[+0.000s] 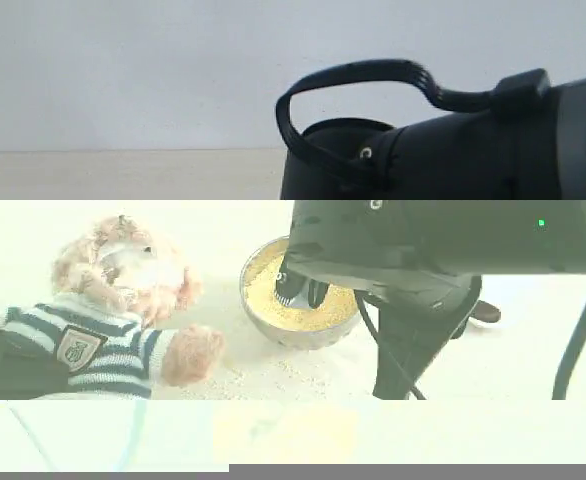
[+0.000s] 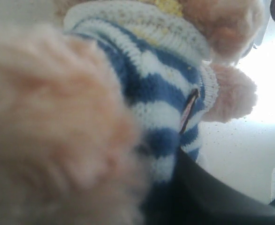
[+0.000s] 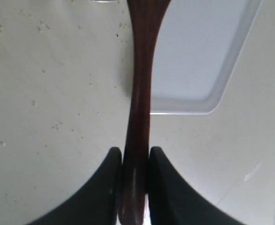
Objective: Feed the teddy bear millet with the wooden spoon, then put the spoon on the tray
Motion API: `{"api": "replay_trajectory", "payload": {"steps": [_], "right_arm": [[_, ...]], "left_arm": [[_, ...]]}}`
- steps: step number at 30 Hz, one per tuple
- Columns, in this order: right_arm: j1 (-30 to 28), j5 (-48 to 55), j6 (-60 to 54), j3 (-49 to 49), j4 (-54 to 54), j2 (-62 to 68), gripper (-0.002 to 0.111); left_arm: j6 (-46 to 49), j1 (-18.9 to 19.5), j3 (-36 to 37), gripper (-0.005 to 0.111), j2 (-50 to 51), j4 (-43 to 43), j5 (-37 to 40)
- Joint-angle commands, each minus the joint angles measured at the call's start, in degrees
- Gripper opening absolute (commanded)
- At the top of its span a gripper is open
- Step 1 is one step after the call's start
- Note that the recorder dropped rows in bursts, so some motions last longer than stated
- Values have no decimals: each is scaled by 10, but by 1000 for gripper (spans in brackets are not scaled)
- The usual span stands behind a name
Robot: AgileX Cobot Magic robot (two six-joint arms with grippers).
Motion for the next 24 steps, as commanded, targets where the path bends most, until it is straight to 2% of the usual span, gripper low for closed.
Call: {"api": "replay_trajectory", "payload": {"steps": [1, 6, 16, 24], "right_arm": [[-1, -33, 68, -4, 31, -7, 0], [-1, -134, 139, 35, 51, -45, 0], [-1, -243, 272, 149, 52, -173, 0], [-1, -446, 387, 223, 61, -277, 0]], "left_arm": [[1, 1, 2, 5, -5, -8, 6], [1, 1, 2, 5, -5, -8, 6], [1, 1, 2, 5, -5, -8, 6], [1, 1, 2, 5, -5, -8, 6]]}}
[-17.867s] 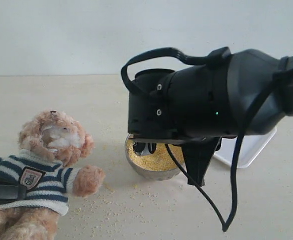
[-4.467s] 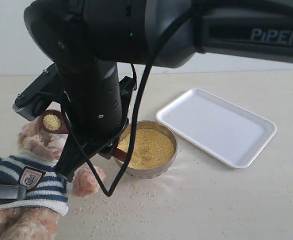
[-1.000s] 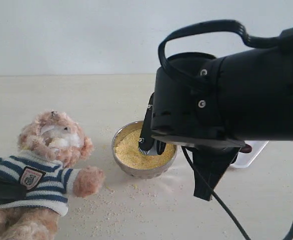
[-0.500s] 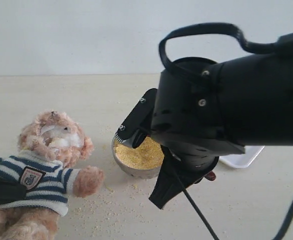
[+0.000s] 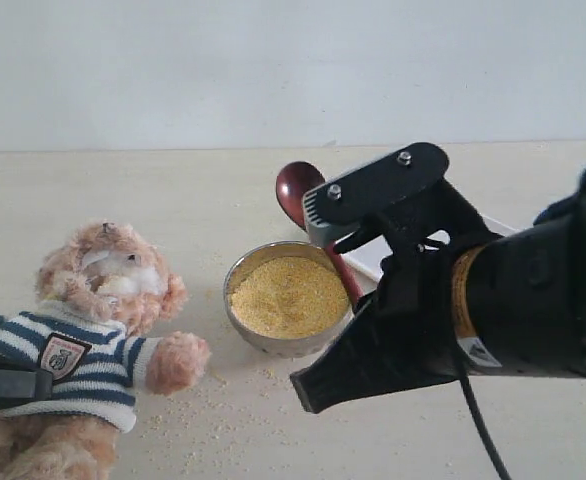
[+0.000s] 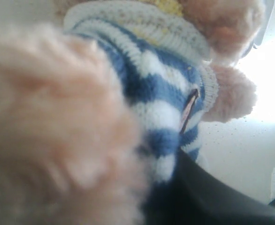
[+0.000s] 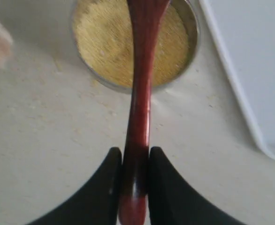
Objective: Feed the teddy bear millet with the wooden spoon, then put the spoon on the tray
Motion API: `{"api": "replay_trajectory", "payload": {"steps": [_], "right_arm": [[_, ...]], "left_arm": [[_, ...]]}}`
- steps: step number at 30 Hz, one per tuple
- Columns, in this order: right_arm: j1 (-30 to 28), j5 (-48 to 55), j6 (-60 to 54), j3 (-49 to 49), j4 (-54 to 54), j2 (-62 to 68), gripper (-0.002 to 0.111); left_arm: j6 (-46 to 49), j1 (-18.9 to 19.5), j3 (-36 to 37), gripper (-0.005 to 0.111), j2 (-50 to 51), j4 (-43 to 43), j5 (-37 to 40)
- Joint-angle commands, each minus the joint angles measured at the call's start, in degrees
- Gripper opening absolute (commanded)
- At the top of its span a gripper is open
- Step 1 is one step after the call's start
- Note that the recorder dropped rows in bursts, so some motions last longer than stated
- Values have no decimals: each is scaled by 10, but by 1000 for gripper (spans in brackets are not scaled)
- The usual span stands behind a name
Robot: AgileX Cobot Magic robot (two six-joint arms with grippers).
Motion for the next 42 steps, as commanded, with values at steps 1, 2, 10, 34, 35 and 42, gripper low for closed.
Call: {"api": "replay_trajectory", "payload": {"steps": [1, 2, 10, 34, 35, 42], "right_arm": [[-1, -96, 54, 18, 6, -50, 0], [-1, -111, 65, 18, 6, -58, 0], [-58, -133, 59, 18, 7, -104, 0], [-177, 44, -411, -31, 371, -76, 0], [-177, 39, -405, -31, 370, -76, 0], [-177, 41, -554, -31, 494, -76, 0]], "left_arm": [[1, 1, 2, 5, -5, -8, 6], [1, 1, 2, 5, -5, -8, 6], [1, 1, 2, 5, -5, -8, 6], [1, 1, 2, 5, -5, -8, 6], [1, 1, 2, 5, -5, -8, 6], [1, 1, 2, 5, -5, -8, 6]]}}
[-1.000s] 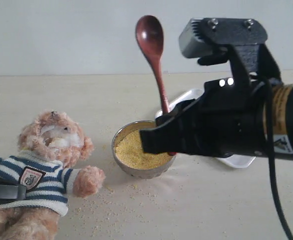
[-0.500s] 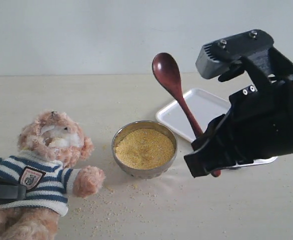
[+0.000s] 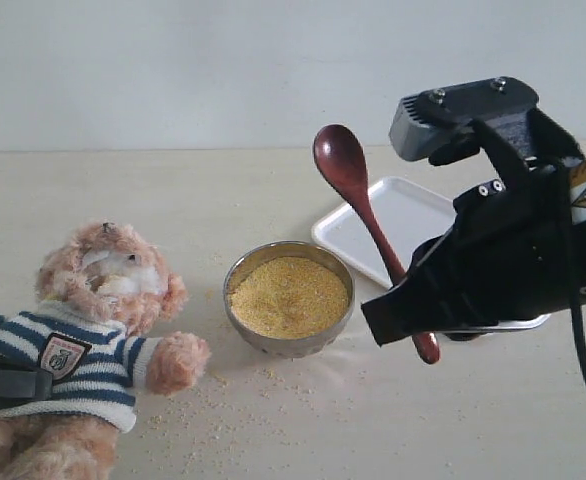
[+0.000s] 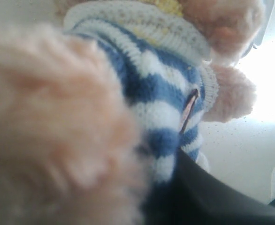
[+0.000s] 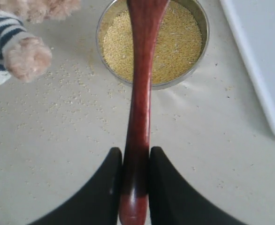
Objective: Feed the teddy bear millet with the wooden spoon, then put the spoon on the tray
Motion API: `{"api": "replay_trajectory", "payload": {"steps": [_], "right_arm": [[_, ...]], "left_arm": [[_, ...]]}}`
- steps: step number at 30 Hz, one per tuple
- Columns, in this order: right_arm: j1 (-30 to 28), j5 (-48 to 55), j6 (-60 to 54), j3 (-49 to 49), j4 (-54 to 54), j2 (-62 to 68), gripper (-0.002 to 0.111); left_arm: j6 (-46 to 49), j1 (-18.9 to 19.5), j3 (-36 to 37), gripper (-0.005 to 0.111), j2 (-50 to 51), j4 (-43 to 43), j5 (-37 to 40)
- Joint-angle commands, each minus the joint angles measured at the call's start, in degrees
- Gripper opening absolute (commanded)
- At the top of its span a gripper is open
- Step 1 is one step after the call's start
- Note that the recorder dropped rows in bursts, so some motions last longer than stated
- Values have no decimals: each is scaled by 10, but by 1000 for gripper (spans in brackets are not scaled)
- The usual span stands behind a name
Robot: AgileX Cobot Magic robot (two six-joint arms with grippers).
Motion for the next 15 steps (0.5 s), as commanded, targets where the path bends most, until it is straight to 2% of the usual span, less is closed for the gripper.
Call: {"api": "replay_trajectory", "payload": {"steps": [1, 4, 7, 11, 15], "right_arm": [[-4, -1, -166, -3, 113, -2, 0], [-4, -1, -271, -3, 162, -2, 0], [-4, 16, -306, -3, 155, 1, 0], [-4, 30, -292, -3, 121, 13, 0], [-4, 46, -185, -3, 19, 20, 0]], "left_arm": [[1, 1, 2, 5, -5, -8, 6], [1, 1, 2, 5, -5, -8, 6], [1, 1, 2, 5, -5, -8, 6], [1, 1, 2, 5, -5, -8, 6], [1, 1, 2, 5, -5, -8, 6]]}}
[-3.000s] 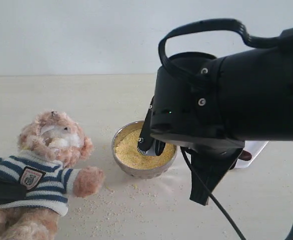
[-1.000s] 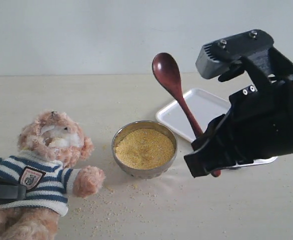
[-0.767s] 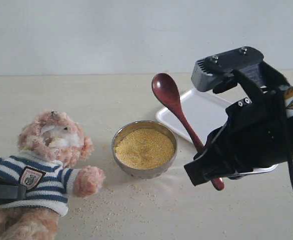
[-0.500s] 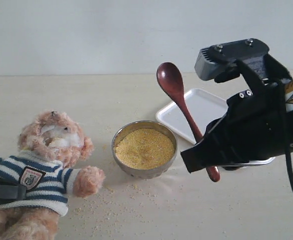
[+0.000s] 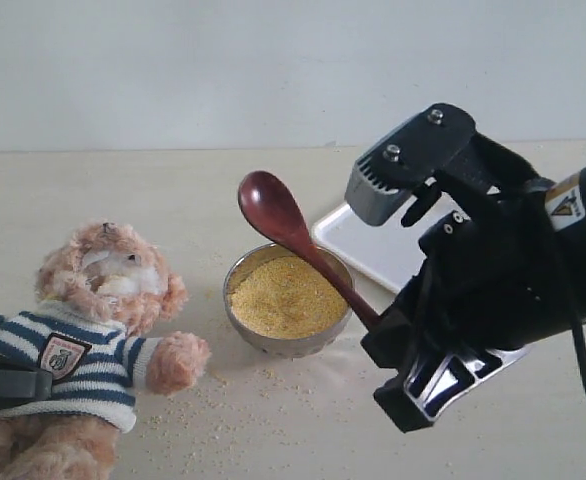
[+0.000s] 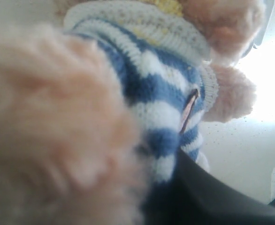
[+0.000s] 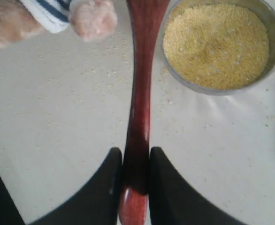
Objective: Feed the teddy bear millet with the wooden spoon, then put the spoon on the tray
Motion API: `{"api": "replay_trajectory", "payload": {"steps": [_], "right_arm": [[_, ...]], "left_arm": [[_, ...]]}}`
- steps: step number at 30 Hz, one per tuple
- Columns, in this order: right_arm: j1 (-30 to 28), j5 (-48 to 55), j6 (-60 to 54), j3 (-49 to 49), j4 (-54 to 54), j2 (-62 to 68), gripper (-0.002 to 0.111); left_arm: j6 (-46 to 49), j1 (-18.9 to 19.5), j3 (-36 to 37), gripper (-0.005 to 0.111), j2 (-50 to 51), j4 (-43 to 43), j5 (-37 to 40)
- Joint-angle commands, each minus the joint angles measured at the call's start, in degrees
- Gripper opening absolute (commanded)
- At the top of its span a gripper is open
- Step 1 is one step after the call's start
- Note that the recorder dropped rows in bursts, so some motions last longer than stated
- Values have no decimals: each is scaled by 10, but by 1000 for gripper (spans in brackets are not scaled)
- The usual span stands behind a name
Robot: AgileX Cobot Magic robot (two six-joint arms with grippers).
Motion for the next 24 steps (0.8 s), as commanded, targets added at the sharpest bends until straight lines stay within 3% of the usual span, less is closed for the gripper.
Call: {"api": "replay_trajectory", "payload": {"steps": [1, 5, 7, 11, 14, 20, 24], "right_arm": [[-4, 22, 95, -3, -109, 6, 0], [-4, 44, 118, -3, -139, 6, 0], [2, 58, 205, -3, -214, 5, 0], [68, 125, 360, -3, -441, 6, 0], [120, 171, 408, -3, -516, 6, 0], [145, 255, 442, -28, -557, 66, 0], [145, 272, 408, -62, -545, 127, 0]], "left_arm": [[1, 1, 2, 5, -5, -8, 6], [1, 1, 2, 5, -5, -8, 6], [1, 1, 2, 5, -5, -8, 6], [1, 1, 2, 5, -5, -8, 6], [1, 1, 2, 5, -5, -8, 6], [1, 1, 2, 5, -5, -8, 6], [1, 1, 2, 5, -5, -8, 6]]}}
